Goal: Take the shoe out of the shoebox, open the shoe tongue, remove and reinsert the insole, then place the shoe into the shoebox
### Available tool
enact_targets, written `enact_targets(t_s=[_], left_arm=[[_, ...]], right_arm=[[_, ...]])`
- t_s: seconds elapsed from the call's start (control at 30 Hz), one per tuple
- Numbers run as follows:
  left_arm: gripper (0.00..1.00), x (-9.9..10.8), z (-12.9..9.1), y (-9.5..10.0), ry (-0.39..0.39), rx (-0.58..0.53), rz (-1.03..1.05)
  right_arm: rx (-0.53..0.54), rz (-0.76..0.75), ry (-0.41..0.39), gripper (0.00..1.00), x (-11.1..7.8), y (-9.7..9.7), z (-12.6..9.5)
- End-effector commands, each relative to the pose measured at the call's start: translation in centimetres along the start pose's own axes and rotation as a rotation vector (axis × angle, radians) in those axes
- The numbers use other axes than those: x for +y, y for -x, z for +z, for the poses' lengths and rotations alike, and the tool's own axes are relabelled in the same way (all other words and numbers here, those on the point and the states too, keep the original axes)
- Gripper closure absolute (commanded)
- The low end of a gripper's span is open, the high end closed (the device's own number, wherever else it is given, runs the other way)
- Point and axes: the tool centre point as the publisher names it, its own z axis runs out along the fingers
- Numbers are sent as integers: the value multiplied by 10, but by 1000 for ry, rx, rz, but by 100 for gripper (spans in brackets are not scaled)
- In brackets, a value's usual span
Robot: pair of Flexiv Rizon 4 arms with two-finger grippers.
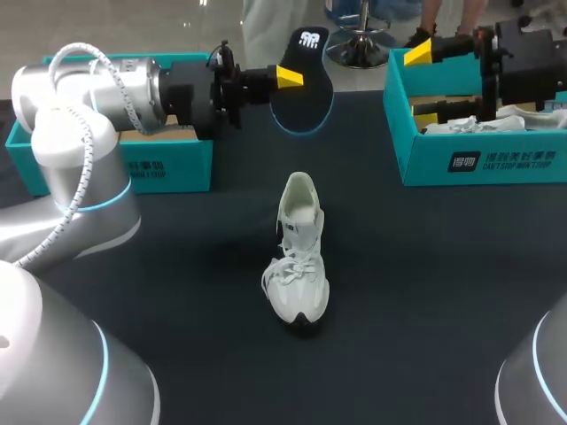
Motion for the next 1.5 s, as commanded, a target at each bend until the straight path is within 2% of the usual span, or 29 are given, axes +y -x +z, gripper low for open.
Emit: enact_targets(t_s=[0.03, 0.37, 0.4, 0.53, 0.57, 0.67, 0.87, 1.03, 1.07, 1.5], left_arm=[[100, 1, 0, 0, -3, 2, 1], [100, 1, 0, 0, -3, 2, 1], [100, 0, 0, 1, 9, 14, -128], [100, -7, -5, 5, 55, -15, -379], [100, -8, -6, 4, 66, 31, -486], [100, -14, -8, 1, 76, 68, -658], [100, -16, -12, -12, 77, -10, -1011], [100, -20, -16, -15, 100, -1, -1271], [100, -22, -17, -14, 105, 25, -1278], [100, -22, -17, -14, 105, 25, -1278]], right_arm=[[-3, 1, 1, 0, 0, 0, 2], [-3, 1, 1, 0, 0, 0, 2], [-3, 1, 1, 0, 0, 0, 2], [-3, 1, 1, 0, 0, 0, 2], [-3, 1, 1, 0, 0, 0, 2], [-3, 1, 1, 0, 0, 0, 2], [-3, 1, 1, 0, 0, 0, 2], [-3, 1, 1, 0, 0, 0, 2], [-3, 1, 1, 0, 0, 0, 2], [-3, 1, 1, 0, 0, 0, 2]])
